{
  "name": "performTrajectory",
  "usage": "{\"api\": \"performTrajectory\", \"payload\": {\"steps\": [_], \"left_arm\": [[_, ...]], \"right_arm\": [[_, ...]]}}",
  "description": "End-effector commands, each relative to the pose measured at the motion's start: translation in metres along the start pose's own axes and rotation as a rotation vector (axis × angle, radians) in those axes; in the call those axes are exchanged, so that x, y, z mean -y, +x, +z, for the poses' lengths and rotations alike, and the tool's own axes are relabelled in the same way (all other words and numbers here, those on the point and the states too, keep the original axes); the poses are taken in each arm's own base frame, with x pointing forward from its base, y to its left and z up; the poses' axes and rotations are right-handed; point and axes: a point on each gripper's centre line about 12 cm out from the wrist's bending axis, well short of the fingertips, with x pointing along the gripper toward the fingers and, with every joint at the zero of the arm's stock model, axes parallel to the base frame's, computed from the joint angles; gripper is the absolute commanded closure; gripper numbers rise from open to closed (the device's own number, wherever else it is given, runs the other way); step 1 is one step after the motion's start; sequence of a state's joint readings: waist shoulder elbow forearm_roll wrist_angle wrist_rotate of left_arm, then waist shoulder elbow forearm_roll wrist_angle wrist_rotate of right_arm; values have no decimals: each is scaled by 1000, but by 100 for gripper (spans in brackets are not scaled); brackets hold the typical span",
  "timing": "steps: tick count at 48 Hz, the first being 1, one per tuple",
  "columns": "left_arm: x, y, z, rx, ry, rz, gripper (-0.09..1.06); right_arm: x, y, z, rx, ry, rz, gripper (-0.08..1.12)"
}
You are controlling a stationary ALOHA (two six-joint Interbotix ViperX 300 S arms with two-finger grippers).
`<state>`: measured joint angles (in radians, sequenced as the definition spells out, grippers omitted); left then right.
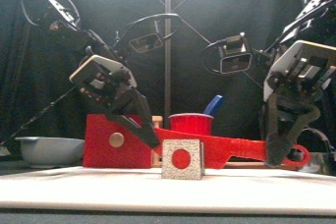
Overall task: Place sushi on board then cut the sushi with the knife then place the pieces on the plate
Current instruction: Cut the sushi into 4 pieces
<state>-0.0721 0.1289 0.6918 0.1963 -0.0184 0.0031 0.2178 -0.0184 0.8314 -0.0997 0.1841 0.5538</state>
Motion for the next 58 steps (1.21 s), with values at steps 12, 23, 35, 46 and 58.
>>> {"api": "performTrajectory", "payload": {"steps": [12,23,35,46,58], "left_arm": [[0,0,6,2,19,1,59],[4,2,5,-15,26,-7,59],[0,-11,24,33,47,8,59],[-4,-27,41,77,74,24,59],[7,-30,47,100,81,4,59]], "right_arm": [[-9,-4,11,32,-45,15,66],[-11,-6,18,19,-67,-3,66],[-16,-27,39,48,-126,-32,66],[-18,-54,48,91,-142,-38,66],[-31,-63,45,109,-158,-3,66]]}}
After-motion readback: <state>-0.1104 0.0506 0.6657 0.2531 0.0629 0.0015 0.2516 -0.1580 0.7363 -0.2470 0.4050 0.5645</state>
